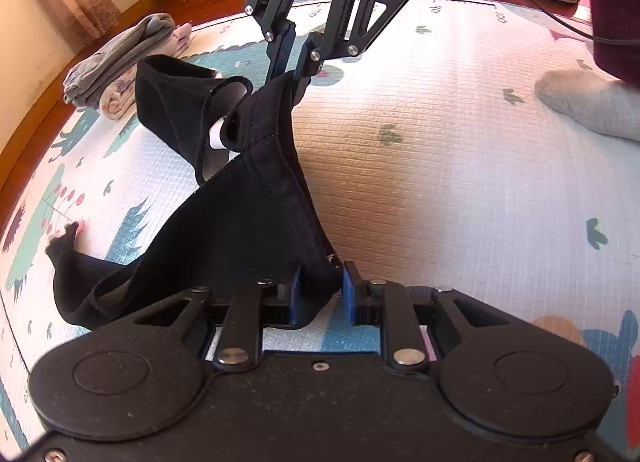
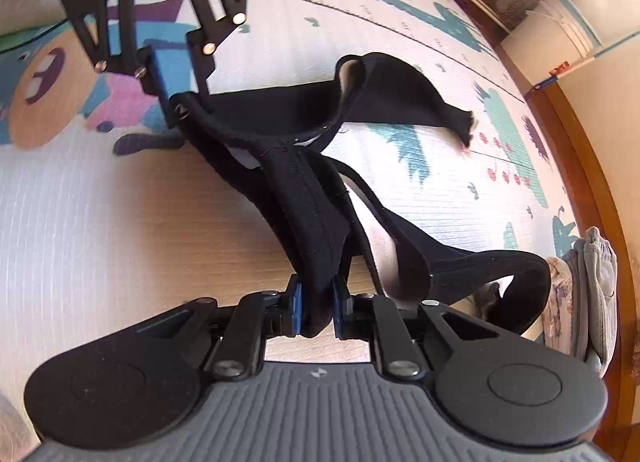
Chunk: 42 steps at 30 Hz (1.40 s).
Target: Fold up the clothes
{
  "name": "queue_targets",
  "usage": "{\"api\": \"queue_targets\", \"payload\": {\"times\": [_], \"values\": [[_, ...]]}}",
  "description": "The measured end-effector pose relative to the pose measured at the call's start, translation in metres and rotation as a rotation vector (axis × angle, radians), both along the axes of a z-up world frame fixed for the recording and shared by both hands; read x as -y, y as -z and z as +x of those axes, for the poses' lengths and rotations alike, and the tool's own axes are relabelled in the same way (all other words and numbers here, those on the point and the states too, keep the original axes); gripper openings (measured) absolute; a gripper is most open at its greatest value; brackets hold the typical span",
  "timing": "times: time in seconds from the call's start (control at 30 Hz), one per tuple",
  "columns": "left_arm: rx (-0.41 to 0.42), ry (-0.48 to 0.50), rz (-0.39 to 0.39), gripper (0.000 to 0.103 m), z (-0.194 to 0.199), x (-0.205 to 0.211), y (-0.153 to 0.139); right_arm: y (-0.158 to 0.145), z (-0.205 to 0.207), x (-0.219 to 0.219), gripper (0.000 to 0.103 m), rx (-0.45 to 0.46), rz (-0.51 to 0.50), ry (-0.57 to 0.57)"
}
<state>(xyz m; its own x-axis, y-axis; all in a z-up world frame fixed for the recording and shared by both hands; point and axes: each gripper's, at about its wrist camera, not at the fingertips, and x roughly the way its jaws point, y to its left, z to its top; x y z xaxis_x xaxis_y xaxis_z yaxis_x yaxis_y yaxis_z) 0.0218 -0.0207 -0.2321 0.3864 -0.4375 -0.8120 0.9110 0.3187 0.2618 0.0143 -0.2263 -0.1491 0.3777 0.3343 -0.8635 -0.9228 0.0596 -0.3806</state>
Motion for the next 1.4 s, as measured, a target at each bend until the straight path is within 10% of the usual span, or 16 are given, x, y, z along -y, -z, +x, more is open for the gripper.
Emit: {"api": "queue_targets", "payload": {"times": [0.33,0.43,0.6,0.83,1.0,1.4], "values": [[-0.096,0.280,0.099,0.019,-0.047,0.012,0.017,0.015,-0.032,0.004,0.026,-0.298,-0.090,-0.043],[-0.189,0.243,0.069,0.059,-0.034,0.006,0.009,0.006,-0.014,0.011,0.038,-0.473,-0.055,0.024],[-0.349,0.057,-0.070,0.063,0.014,-0.022,-0.014,-0.017,0.050,0.048,0.039,-0.660,0.088,0.275],[-0.355,-0.435,-0.379,0.062,0.109,-0.099,-0.038,0.004,0.156,0.115,0.042,-0.551,0.326,0.729],[-0.311,-0.750,-0.413,0.030,0.174,-0.135,-0.019,0.031,0.197,0.123,0.038,-0.462,0.398,0.928],[-0.314,-0.749,-0.396,0.026,0.212,-0.098,0.006,0.032,0.244,0.058,0.040,-0.443,0.618,0.957]]}}
